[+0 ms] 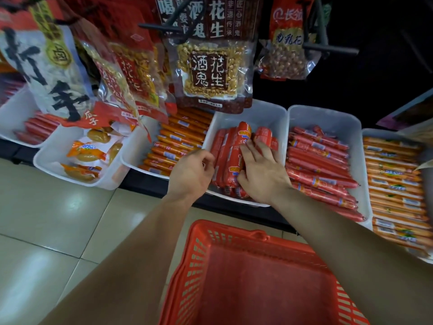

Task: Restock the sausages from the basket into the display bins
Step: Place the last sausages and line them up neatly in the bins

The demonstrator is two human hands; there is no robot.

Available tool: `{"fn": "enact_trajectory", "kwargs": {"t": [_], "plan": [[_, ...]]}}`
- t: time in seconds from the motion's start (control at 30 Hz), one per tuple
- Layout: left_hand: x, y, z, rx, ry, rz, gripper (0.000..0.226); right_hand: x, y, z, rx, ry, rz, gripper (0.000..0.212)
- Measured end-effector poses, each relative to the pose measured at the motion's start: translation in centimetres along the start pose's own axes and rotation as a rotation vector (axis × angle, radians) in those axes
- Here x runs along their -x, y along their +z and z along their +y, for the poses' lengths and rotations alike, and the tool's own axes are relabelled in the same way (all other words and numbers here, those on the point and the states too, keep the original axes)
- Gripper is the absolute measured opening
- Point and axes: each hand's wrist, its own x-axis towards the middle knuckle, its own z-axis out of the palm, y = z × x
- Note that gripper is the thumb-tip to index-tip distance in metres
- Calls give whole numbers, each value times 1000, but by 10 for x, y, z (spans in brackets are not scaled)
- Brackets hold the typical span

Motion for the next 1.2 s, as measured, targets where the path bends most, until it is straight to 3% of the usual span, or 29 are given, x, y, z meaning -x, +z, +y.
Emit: {"fn": "enact_trajectory", "kwargs": {"t": [0.1,0.17,0.33,0.47,0.67,0.8,1.2], "plan": [[0,-2,-1,52,-19,17,17,-7,-4,-9,-121,-6,23,62],[0,0,-2,14,61,15,21,-13,-11,-13,-152,-42,28,60],[-1,2,-1,13,59,-10,35,-20,-22,-27,-507,-116,13,48],[3,5,-4,-136,74,-67,40,-16,-20,-5,-250,-107,128,40],[5,2,-12,-98,68,-70,37,-29,-13,1,161,-222,-129,70],[0,1,-16,-21,33,-87,35,-35,-7,0,268,-247,-162,84],[4,-2,-14,-121,-16,-144,45,-28,-7,7,275,-252,-87,81]]}}
